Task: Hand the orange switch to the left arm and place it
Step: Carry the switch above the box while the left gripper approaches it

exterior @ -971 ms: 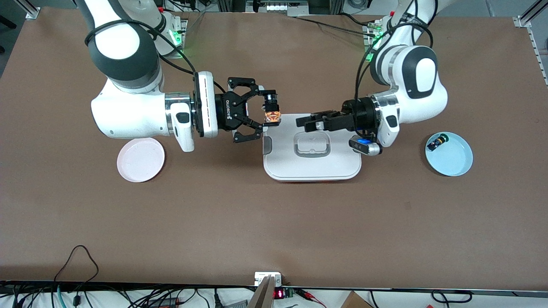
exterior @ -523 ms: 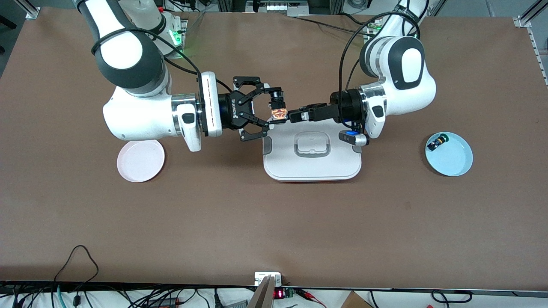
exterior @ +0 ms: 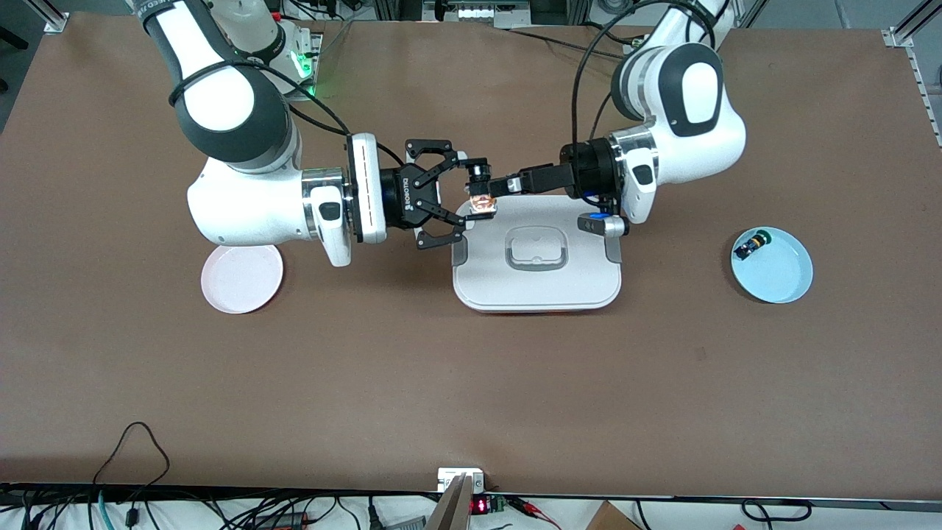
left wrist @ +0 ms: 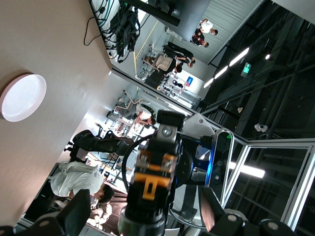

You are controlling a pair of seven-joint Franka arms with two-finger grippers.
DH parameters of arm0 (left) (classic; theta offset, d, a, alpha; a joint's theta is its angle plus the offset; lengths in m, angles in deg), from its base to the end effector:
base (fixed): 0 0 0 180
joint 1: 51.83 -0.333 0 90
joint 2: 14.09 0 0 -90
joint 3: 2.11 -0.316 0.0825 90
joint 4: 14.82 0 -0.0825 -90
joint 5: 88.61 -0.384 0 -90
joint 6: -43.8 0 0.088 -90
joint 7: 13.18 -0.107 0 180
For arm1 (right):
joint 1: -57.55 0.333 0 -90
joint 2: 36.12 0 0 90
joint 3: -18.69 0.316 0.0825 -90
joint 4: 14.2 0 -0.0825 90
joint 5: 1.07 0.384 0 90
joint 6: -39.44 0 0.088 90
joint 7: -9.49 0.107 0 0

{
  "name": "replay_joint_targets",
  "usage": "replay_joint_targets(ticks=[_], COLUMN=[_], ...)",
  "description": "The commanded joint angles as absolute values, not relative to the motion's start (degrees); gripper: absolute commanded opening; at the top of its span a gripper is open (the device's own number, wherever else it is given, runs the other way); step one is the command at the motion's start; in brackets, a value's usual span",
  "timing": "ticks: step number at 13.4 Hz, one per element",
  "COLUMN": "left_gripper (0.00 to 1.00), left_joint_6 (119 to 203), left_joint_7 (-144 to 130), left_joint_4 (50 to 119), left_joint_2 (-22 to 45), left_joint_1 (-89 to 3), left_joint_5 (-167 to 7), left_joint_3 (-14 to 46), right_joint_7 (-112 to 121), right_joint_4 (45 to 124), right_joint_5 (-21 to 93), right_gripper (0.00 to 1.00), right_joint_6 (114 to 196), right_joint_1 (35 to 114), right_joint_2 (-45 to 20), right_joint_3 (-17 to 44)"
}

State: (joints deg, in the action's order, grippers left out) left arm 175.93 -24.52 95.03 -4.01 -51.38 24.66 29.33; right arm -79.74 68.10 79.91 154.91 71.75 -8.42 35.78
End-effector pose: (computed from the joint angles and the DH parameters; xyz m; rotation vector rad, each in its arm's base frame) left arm 0.5338 -0.3348 0.4654 1.4598 0.5871 -0.1801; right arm 0.6099 0.3866 0.4888 -1.3684 -1.1583 -0.8224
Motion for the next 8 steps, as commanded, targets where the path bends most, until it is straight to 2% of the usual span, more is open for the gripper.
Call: replay_joint_targets(ticks=[1, 3, 8], left_gripper=[0.77, 0.64, 0.64], left_joint_6=[177.4, 177.4, 177.5], left_joint_7=[-27.9, -27.9, -28.1], left_joint_4=[96.0, 95.9, 95.9], left_joint_2=[-5.4, -5.4, -4.6], left_joint_1=[-51.6, -51.6, -51.7], left_joint_5=[27.5, 27.5, 27.6], left_joint_3=[30.0, 30.0, 29.9], right_joint_7=[-81.1, -81.1, -80.9], right_joint_4=[69.2, 69.6, 69.6], right_joint_5=[82.0, 82.0, 82.0], right_gripper=[0.24, 0.24, 0.24], right_joint_6=[157.7, 157.8, 157.8], right_joint_1=[72.5, 72.5, 72.8], right_joint_2=[-9.0, -9.0, -9.0], right_joint_3=[35.8, 35.8, 35.8])
